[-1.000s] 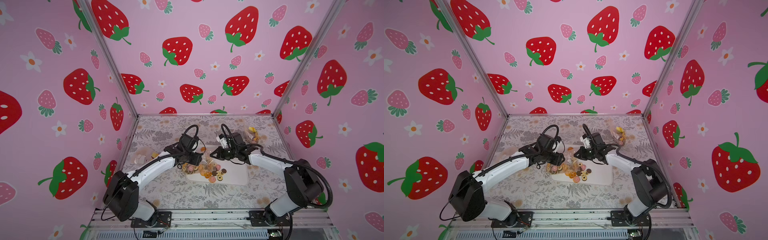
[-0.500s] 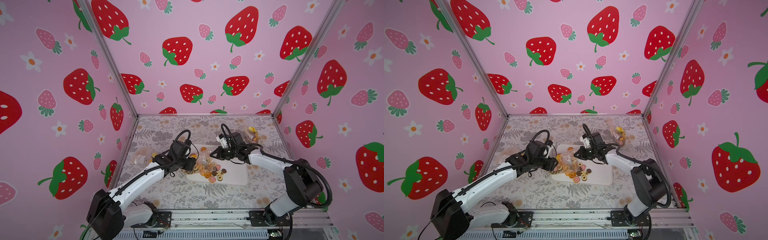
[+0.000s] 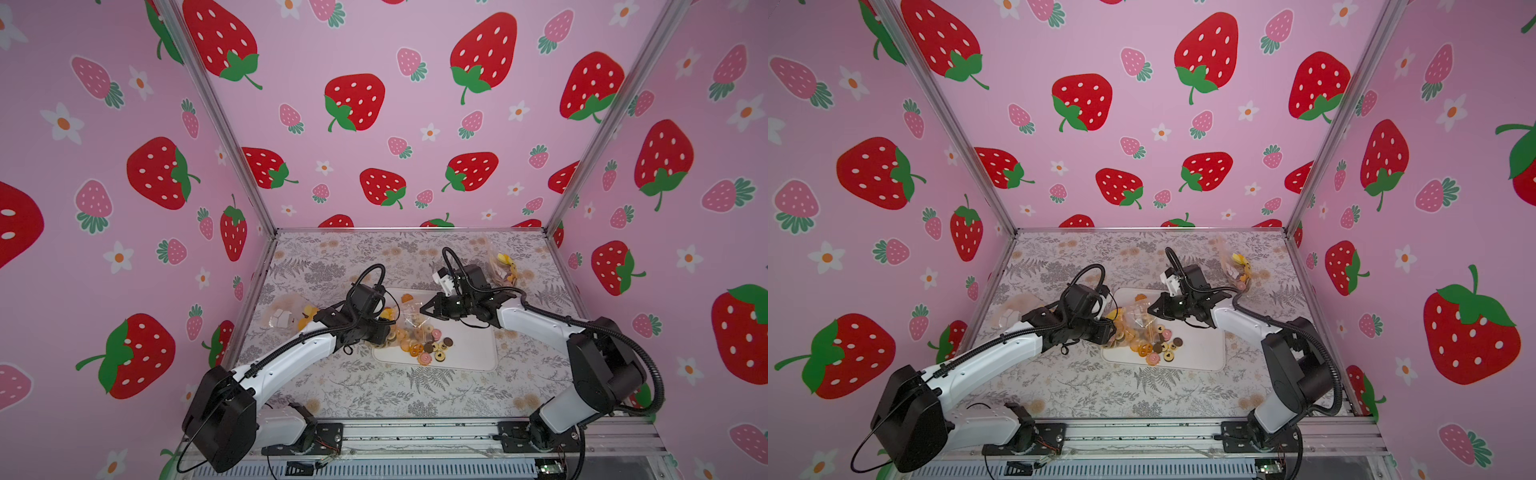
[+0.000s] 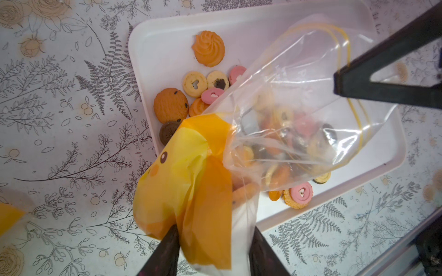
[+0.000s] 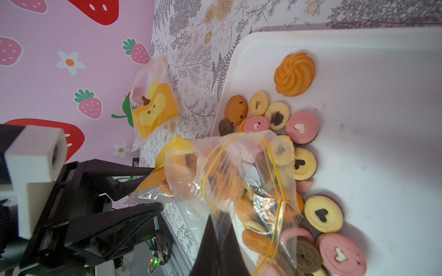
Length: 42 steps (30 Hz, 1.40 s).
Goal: Pour cookies out of the ziploc bag
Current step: 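Pour the cookies out of the ziploc bag onto the tray.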
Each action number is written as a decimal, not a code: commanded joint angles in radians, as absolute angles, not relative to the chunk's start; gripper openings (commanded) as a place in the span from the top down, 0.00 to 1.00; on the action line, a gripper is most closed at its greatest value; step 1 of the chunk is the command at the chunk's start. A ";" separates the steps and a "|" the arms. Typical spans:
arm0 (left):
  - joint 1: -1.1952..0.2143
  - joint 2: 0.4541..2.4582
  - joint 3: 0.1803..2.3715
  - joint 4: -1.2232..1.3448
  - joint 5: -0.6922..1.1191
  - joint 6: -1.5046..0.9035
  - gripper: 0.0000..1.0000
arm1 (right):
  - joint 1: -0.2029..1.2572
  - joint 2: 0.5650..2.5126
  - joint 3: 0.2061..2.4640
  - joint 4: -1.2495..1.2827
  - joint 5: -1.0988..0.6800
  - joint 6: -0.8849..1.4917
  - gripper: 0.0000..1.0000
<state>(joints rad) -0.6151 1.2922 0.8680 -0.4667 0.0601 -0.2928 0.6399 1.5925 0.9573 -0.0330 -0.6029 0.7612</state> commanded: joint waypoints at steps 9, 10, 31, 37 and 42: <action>-0.592 1.307 0.941 -0.452 0.035 -0.287 0.84 | 0.630 1.577 0.937 -0.044 -0.607 0.758 1.00; -0.591 1.305 0.943 -0.454 0.034 -0.286 0.85 | 0.630 1.576 0.937 -0.044 -0.607 0.758 1.00; -0.588 1.254 1.085 -0.567 0.066 -0.253 0.92 | 0.604 1.502 0.892 -0.058 -0.613 0.761 1.00; -0.588 1.299 1.063 -0.546 0.093 -0.253 0.86 | 0.602 1.502 0.886 -0.057 -0.614 0.759 1.00; -0.589 1.330 1.035 -0.520 0.118 -0.264 0.64 | 0.603 1.508 0.884 -0.051 -0.617 0.759 1.00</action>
